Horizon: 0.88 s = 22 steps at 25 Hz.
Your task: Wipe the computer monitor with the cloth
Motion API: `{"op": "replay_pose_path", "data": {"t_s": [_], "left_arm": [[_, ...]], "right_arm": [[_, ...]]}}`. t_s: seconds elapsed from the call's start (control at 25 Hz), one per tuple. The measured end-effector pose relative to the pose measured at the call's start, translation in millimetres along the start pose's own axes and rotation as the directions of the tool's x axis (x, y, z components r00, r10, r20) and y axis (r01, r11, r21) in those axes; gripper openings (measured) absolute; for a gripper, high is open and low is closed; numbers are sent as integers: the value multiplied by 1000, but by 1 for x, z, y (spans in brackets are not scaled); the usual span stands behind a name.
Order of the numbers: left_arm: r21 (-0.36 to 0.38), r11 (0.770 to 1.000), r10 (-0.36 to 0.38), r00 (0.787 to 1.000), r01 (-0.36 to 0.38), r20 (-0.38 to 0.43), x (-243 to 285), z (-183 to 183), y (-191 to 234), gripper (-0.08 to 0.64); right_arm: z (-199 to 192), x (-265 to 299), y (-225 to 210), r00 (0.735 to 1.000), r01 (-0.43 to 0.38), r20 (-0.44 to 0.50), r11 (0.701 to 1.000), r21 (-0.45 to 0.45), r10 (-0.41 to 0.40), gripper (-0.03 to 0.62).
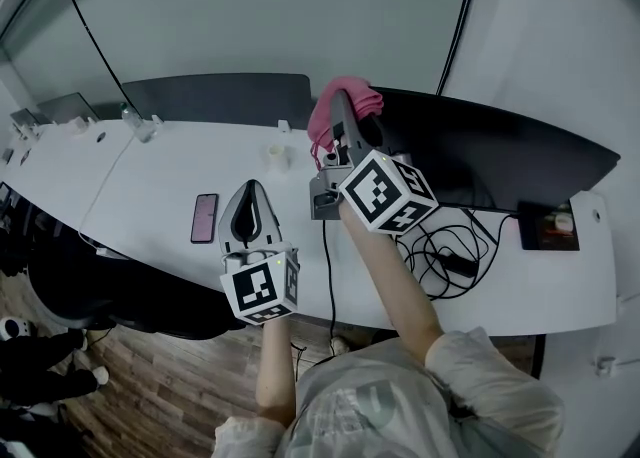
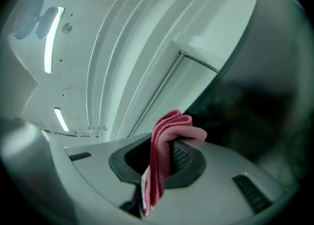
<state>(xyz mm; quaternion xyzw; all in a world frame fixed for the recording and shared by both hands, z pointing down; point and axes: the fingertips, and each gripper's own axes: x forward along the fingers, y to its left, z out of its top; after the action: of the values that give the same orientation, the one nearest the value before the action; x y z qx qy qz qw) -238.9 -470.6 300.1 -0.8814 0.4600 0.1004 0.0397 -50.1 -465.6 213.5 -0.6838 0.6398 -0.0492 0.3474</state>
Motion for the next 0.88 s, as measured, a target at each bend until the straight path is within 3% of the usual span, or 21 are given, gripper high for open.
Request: {"op": "replay_pose_path", "data": {"t_s": [0.12, 0.28, 0.36, 0.44, 0.56, 0.64, 0.76, 0.88], "left_arm": [[1, 1000, -6, 1000, 6, 11, -2, 4, -3, 14], [2, 1000, -16, 1000, 16, 16, -5, 8, -10, 15], [9, 1000, -19, 999, 19, 29, -5, 15, -12, 14], [18, 1000, -21, 999, 20, 50, -4, 25, -13, 14], [15, 999, -40, 997, 39, 72, 1, 37, -18, 14], [8, 998, -60, 994, 60, 87, 7, 44, -25, 14], [-4, 994, -109, 989, 110, 97, 17, 49, -42, 14], [-10, 987, -159, 982, 161, 105, 25, 51, -62, 14]], "right_arm": [[-3, 0, 1, 1000, -9, -13, 1000, -11, 9, 55], [-19, 0, 15, 988, -97, -127, 994, -57, 89, 55], [-13, -4, 32, 976, -164, -165, 978, -133, 141, 55], [7, -8, 51, 965, -236, -180, 933, -270, 192, 55], [46, -11, 70, 943, -327, -226, 809, -488, 246, 55], [70, -11, 74, 929, -368, -281, 697, -615, 242, 55], [93, -11, 71, 907, -419, -382, 459, -783, 177, 55], [97, -11, 63, 874, -485, -479, 222, -846, 86, 55]]}}
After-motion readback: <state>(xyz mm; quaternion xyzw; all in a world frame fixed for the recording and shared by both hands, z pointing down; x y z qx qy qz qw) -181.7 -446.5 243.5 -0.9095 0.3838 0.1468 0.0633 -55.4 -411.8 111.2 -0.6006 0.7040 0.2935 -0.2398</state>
